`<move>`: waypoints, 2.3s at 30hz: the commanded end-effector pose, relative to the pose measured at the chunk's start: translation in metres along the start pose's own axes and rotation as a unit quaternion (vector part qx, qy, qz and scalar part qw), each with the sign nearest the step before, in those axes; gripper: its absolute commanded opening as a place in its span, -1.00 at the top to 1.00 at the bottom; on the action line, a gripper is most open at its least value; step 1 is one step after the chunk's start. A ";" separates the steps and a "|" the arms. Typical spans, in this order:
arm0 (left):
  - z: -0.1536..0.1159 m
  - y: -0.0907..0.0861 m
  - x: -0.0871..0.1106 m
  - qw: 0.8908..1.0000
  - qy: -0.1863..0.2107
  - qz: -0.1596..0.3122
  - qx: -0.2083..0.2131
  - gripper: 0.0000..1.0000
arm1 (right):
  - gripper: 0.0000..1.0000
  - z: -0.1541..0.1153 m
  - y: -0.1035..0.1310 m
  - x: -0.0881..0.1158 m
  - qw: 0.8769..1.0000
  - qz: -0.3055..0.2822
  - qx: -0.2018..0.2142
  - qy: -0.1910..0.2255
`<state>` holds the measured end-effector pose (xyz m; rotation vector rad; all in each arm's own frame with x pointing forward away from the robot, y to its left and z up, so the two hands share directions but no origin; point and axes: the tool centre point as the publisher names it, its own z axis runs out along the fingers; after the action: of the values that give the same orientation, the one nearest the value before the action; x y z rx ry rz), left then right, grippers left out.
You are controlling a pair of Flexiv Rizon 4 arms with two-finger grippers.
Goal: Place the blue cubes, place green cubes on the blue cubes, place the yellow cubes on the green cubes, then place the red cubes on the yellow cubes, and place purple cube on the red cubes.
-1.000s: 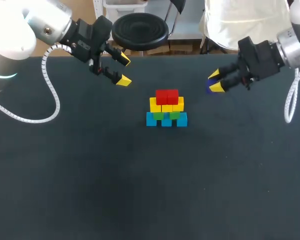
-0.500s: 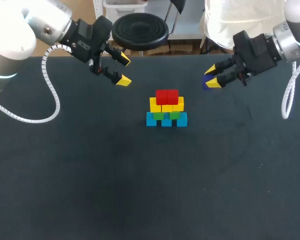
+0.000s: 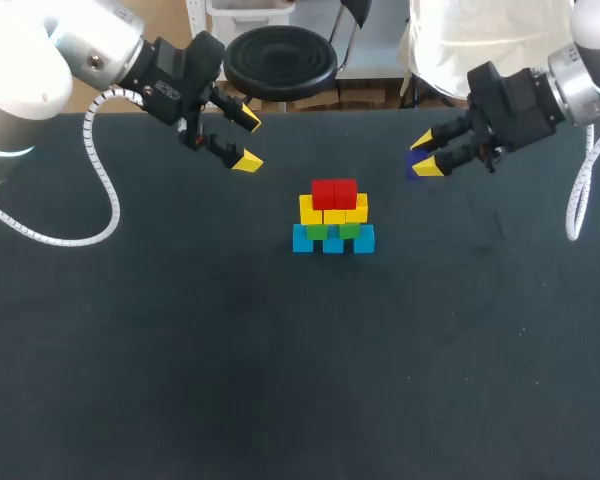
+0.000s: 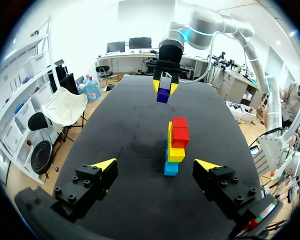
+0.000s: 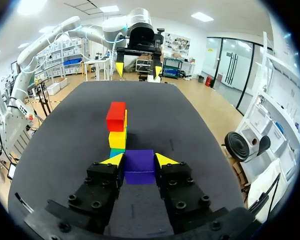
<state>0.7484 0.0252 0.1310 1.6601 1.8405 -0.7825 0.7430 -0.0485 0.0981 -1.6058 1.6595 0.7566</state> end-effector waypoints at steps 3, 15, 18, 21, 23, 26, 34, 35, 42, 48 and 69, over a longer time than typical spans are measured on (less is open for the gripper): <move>0.000 0.001 0.000 1.000 0.001 0.000 0.001 -1.00 | 1.00 0.000 0.001 -0.001 1.000 0.000 0.001 0.001; 0.000 0.001 0.000 1.000 0.001 0.000 0.001 -1.00 | 1.00 -0.025 0.036 -0.037 0.998 0.031 0.063 0.006; 0.000 0.001 0.000 1.000 0.001 0.000 0.001 -1.00 | 1.00 -0.023 0.046 -0.049 0.996 0.034 0.078 -0.012; 0.000 0.001 0.000 1.000 0.001 0.000 0.001 -1.00 | 1.00 -0.020 0.054 -0.058 0.995 0.037 0.091 -0.022; 0.000 0.001 0.000 1.000 0.001 0.000 0.001 -1.00 | 1.00 -0.016 0.058 -0.065 0.995 0.037 0.090 -0.023; 0.000 0.001 0.000 1.000 0.001 0.000 0.001 -1.00 | 1.00 -0.007 0.061 -0.072 0.997 0.030 0.069 -0.032; 0.000 0.001 0.000 1.000 0.001 0.000 0.001 -1.00 | 1.00 0.007 0.065 -0.093 0.996 0.024 0.041 -0.070; 0.000 0.001 0.000 1.000 0.001 0.000 0.001 -1.00 | 1.00 0.010 0.065 -0.096 0.996 0.023 0.037 -0.072; 0.000 0.001 0.000 1.000 0.001 0.000 0.001 -1.00 | 1.00 0.020 0.064 -0.109 0.996 0.002 0.009 -0.092; 0.000 0.001 0.000 1.000 0.001 0.000 0.001 -1.00 | 1.00 0.020 0.064 -0.109 0.996 0.002 0.009 -0.092; 0.000 0.001 0.000 1.000 0.001 0.000 0.001 -1.00 | 1.00 0.050 0.069 -0.106 0.992 0.018 -0.035 -0.116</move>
<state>0.7484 0.0252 0.1310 1.6601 1.8405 -0.7825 0.6697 0.0583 0.1587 -1.4827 1.5327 0.9614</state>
